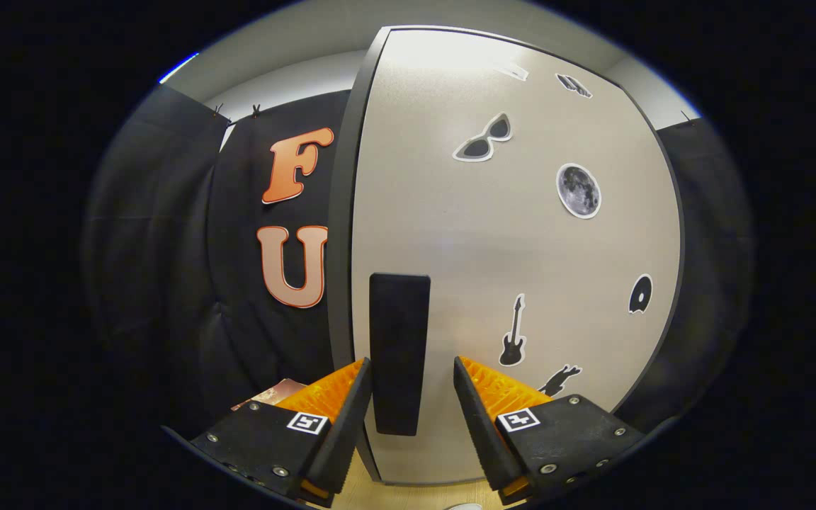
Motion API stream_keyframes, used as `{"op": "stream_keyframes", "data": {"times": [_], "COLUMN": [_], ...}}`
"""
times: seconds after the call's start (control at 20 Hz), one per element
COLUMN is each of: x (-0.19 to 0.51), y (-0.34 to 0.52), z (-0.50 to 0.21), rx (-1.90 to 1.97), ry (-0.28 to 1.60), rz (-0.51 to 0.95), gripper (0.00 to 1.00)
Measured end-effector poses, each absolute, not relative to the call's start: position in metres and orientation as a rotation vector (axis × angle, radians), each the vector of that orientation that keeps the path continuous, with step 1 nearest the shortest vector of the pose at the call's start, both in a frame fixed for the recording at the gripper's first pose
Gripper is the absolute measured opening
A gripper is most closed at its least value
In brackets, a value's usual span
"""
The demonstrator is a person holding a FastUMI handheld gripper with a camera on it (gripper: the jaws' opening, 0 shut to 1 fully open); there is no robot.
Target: Open the shoe cabinet door, grab the shoes and put them into the shoe cabinet, then close the shoe cabinet door.
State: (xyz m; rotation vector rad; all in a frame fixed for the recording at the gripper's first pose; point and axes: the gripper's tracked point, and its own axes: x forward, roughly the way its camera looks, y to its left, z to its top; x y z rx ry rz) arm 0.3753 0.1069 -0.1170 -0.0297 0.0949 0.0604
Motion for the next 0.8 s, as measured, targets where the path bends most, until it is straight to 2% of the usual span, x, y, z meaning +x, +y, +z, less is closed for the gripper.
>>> {"op": "stream_keyframes", "data": {"times": [0.2, 0.35, 0.55, 0.8], "x": [0.3783, 0.3774, 0.3752, 0.3696], "y": [0.1088, 0.1124, 0.1123, 0.1129], "z": [-0.1170, -0.1217, -0.1222, -0.1197], "rx": [-0.047, -0.008, 0.009, 0.008], "ry": [0.083, 0.112, 0.126, 0.111], "rz": [0.035, 0.033, 0.048, 0.080], "gripper": [0.59, 0.39, 0.32, 0.29]}}
